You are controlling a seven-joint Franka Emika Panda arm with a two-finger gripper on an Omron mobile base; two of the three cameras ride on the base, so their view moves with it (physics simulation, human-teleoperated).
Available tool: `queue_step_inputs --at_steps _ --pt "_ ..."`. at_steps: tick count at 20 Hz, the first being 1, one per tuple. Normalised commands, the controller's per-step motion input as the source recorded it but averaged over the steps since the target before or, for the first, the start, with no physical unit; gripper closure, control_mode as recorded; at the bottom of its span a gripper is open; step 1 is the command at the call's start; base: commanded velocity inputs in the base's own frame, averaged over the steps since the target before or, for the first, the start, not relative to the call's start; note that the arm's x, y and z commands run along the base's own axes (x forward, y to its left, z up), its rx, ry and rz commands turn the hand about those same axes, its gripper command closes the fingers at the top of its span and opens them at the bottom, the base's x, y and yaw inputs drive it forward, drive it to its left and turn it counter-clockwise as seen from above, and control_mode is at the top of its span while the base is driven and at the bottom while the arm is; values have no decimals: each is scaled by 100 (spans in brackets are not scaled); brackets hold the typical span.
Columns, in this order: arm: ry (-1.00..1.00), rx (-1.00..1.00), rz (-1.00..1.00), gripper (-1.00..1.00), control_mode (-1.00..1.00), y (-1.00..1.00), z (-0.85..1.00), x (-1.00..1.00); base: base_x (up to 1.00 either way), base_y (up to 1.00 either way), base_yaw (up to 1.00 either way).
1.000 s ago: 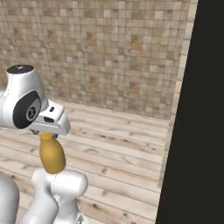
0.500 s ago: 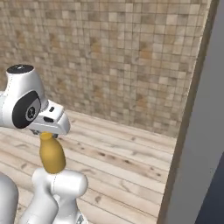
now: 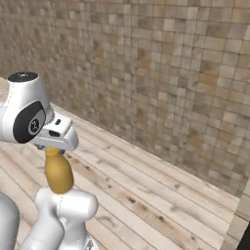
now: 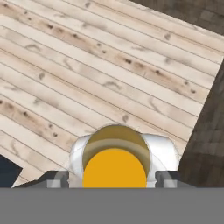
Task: There is a tray on the dining counter. Grab the cup, mug, and pitcher and place them on the tray. The pitcher may be placed next to the tray if it cannot fit the tray.
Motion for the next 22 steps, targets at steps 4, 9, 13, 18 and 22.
queue_step_inputs --at_steps 4,9,13,18,22 --pt "0 0 0 100 100 0 0 0 100 0 65" --pt "0 0 0 100 100 0 0 0 100 0 65" --pt "0 0 0 100 100 0 0 0 100 0 60" --pt "0 0 0 100 100 0 0 0 100 0 62" --pt "0 0 0 100 100 0 0 0 100 0 63"
